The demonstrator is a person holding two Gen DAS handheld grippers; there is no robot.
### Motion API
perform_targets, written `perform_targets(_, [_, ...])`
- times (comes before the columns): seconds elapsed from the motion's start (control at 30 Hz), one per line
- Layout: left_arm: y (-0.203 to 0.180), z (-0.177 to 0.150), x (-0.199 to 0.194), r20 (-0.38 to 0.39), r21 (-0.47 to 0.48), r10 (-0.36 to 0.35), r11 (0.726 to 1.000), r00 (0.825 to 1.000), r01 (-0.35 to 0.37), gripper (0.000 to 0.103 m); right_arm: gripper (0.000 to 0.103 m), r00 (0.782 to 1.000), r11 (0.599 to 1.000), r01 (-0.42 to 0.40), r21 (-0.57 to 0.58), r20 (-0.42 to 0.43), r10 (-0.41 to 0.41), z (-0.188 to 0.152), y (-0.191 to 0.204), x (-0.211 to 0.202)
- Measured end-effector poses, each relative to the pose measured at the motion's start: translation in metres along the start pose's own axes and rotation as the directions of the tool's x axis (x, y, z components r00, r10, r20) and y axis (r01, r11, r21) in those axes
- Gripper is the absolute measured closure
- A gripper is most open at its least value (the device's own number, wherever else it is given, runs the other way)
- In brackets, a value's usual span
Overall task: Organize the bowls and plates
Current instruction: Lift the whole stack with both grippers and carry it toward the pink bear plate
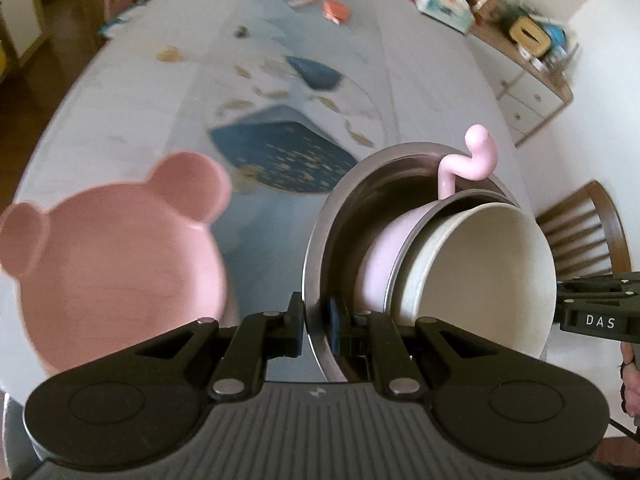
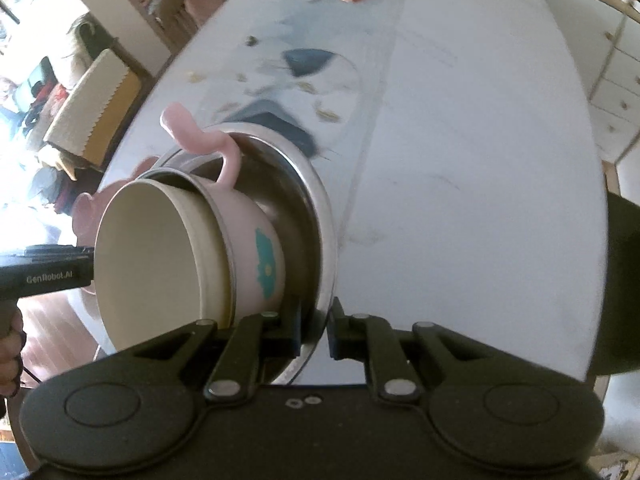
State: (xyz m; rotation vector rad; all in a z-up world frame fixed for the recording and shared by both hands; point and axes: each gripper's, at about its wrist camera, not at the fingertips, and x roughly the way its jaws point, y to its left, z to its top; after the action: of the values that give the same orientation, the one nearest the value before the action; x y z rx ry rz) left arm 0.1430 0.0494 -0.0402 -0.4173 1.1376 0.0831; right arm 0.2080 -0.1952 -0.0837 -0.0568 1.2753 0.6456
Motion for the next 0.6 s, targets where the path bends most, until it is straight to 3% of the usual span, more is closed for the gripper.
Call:
perform_targets(0.33, [0.092,0.01,-0.044,0.048,-0.051,0.044,0.998,0.998,-0.042,0.092,0.09,0.999,0.996,-0.04,-0.078,0.014,0.041,0.031,0.092,0.026])
perform_targets(0.6, [0.161,0.004,-0.052,0.048,-0.11,0.085,0.991,0.995,-0.08,0.092,0.091,0.997,0.991,-0.079,-0.106,-0.015,0.078,0.048,0.152,0.07])
